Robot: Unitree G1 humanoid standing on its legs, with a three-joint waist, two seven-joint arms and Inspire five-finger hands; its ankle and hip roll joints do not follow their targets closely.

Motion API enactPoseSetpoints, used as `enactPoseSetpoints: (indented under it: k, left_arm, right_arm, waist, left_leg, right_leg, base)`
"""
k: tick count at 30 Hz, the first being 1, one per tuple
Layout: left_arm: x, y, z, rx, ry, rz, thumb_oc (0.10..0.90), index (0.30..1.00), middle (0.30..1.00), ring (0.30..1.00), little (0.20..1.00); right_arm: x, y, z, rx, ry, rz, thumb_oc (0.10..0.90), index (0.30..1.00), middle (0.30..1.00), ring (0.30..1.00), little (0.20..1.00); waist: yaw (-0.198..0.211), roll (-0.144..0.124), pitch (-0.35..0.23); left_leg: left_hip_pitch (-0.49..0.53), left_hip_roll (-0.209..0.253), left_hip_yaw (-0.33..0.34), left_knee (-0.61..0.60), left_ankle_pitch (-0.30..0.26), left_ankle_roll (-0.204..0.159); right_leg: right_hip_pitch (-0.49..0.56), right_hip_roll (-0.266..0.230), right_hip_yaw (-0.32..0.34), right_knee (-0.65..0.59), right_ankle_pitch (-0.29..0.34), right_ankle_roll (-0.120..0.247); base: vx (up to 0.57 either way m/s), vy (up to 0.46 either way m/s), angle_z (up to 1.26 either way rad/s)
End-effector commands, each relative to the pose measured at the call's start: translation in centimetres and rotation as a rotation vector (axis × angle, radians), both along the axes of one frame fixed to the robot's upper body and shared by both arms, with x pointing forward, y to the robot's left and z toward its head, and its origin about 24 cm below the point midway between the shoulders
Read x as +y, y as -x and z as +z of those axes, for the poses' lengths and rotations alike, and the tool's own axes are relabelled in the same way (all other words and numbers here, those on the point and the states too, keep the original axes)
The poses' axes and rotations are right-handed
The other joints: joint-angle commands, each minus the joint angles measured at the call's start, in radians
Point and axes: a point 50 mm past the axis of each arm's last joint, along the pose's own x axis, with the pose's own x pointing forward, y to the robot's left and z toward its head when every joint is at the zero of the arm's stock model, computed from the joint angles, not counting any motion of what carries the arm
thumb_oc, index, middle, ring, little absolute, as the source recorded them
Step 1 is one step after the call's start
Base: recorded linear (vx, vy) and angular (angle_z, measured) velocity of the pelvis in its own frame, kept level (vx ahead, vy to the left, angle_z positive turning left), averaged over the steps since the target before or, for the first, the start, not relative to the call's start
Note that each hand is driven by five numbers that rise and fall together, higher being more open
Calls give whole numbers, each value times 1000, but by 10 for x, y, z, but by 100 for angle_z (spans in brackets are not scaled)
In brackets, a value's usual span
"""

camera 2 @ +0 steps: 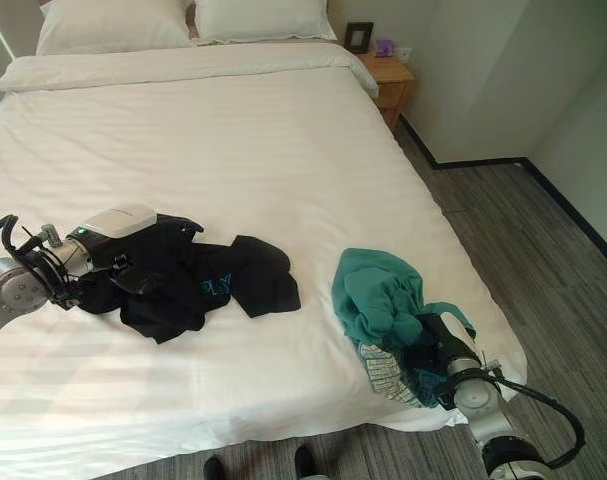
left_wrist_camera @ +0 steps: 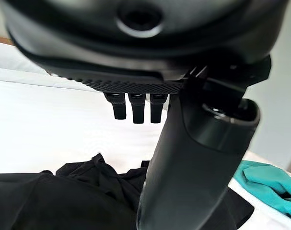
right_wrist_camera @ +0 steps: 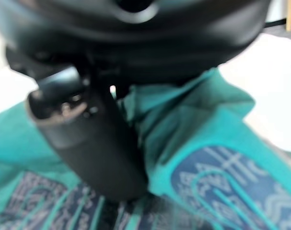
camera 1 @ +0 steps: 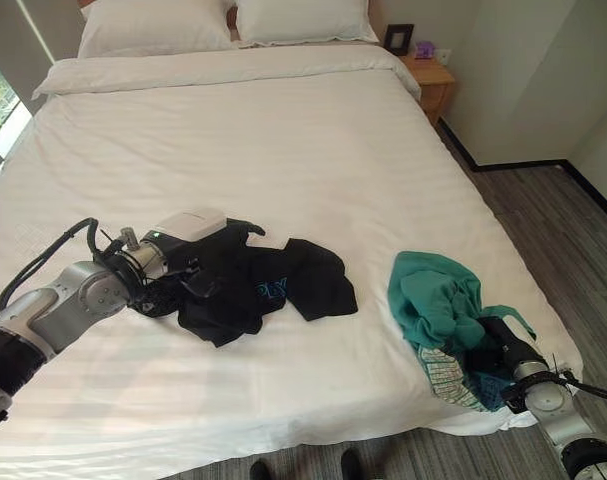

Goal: Pick up bed clothes into laundry basket.

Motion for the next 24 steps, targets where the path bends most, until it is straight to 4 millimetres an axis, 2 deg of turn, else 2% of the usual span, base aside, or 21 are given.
enactPoseSetpoints:
  k: [1, 2, 6, 8, 10, 12, 13, 14, 16, 17, 19, 22, 24]
  left_arm:
    - [13, -20, 94, -405, 88, 97, 800, 900, 900, 900, 900]
    - [13, -20, 94, -405, 88, 97, 800, 900, 900, 900, 900]
    - [22, -31, 58, -275, 29, 183, 800, 900, 900, 900, 900]
    - [22, -32, 53, -257, -9, 185, 800, 900, 900, 900, 900]
    - [22, -34, 38, -204, -78, 192, 800, 900, 900, 900, 900]
    - [20, -35, 15, -128, -154, 194, 800, 900, 900, 900, 900]
    - [25, -38, -12, -57, -220, 232, 800, 900, 900, 900, 900]
    - [24, -39, -13, -59, -220, 229, 800, 900, 900, 900, 900]
    - [38, -33, -71, 150, -372, 308, 800, 900, 900, 900, 900]
    - [38, -31, -83, 189, -423, 311, 800, 900, 900, 900, 900]
    - [40, -16, -124, 345, -565, 288, 800, 900, 900, 900, 900]
    - [44, -2, -143, 425, -585, 289, 800, 900, 900, 900, 900]
    - [44, 7, -150, 459, -569, 268, 800, 900, 900, 900, 900]
  right_arm:
    - [21, 105, -89, 585, -13, 87, 400, 300, 300, 300, 300]
    - [21, 106, -89, 585, -13, 87, 400, 300, 300, 300, 300]
    - [16, 118, -94, 635, -7, 58, 400, 300, 300, 300, 300]
    - [16, 119, -94, 637, -6, 53, 400, 300, 300, 300, 300]
    - [16, 117, -92, 627, -9, 54, 400, 300, 300, 300, 300]
    - [15, 115, -91, 620, -4, 55, 400, 300, 300, 300, 300]
    - [19, 102, -85, 573, -2, 92, 400, 300, 300, 300, 300]
    - [19, 102, -85, 574, -2, 90, 400, 300, 300, 300, 300]
    - [25, 80, -73, 505, 17, 164, 400, 300, 300, 300, 300]
    - [26, 75, -69, 489, 27, 186, 400, 300, 300, 300, 300]
    - [32, 62, -62, 451, 34, 233, 400, 300, 300, 300, 300]
    - [37, 51, -50, 393, 26, 274, 400, 300, 300, 300, 300]
    - [35, 55, -52, 407, 20, 269, 400, 300, 300, 300, 300]
  waist:
    - [-21, 37, 53]
    - [-21, 37, 53]
    - [-33, 23, 72]
    - [-33, 20, 74]
    - [-36, 13, 81]
    - [-38, 3, 91]
    - [-46, -13, 105]
    - [-43, -11, 102]
    - [-60, -35, 117]
    - [-62, -39, 118]
    - [-70, -47, 124]
    - [-73, -51, 125]
    - [-69, -47, 120]
  left_leg:
    - [-23, 34, -22, 8, -15, -54]
    - [-23, 35, -22, 8, -15, -54]
    - [-39, 39, -12, 8, -14, -53]
    - [-46, 39, -13, 8, -13, -52]
    - [-56, 43, -9, 8, -12, -52]
    - [-69, 46, -7, 8, -12, -51]
    - [-86, 52, -3, 8, -8, -51]
    - [-89, 52, -2, 8, -8, -51]
    - [-98, 63, 16, 8, -13, -52]
    - [-105, 67, 19, 8, -10, -52]
    - [-98, 74, 38, 8, -22, -52]
    - [-91, 82, 60, 8, -25, -53]
    - [-80, 82, 69, 8, -30, -55]
  right_leg:
    - [30, -83, -21, 18, -34, 118]
    - [30, -83, -20, 18, -34, 118]
    - [9, -79, -14, 21, -28, 119]
    - [1, -78, -12, 22, -27, 118]
    - [-8, -75, -10, 20, -23, 118]
    - [-23, -72, -8, 18, -19, 119]
    - [-43, -66, -1, 19, -13, 119]
    - [-47, -66, 1, 20, -13, 119]
    - [-70, -53, 16, 18, -1, 120]
    - [-81, -47, 24, 15, 7, 119]
    - [-86, -43, 39, 15, 7, 121]
    - [-97, -38, 61, 12, 13, 121]
    - [-96, -37, 64, 11, 9, 119]
  base:
    - [0, 0, 0]
    - [0, 0, 0]
    - [0, 0, 0]
    - [0, 0, 0]
    - [-10, 6, -2]
    - [-42, 13, -5]
    - [-43, 15, -3]
    - [-49, 28, -6]
    - [8, 41, -6]
    - [42, 44, -5]
    - [35, 46, -14]
    - [25, 35, -21]
    - [50, 33, -33]
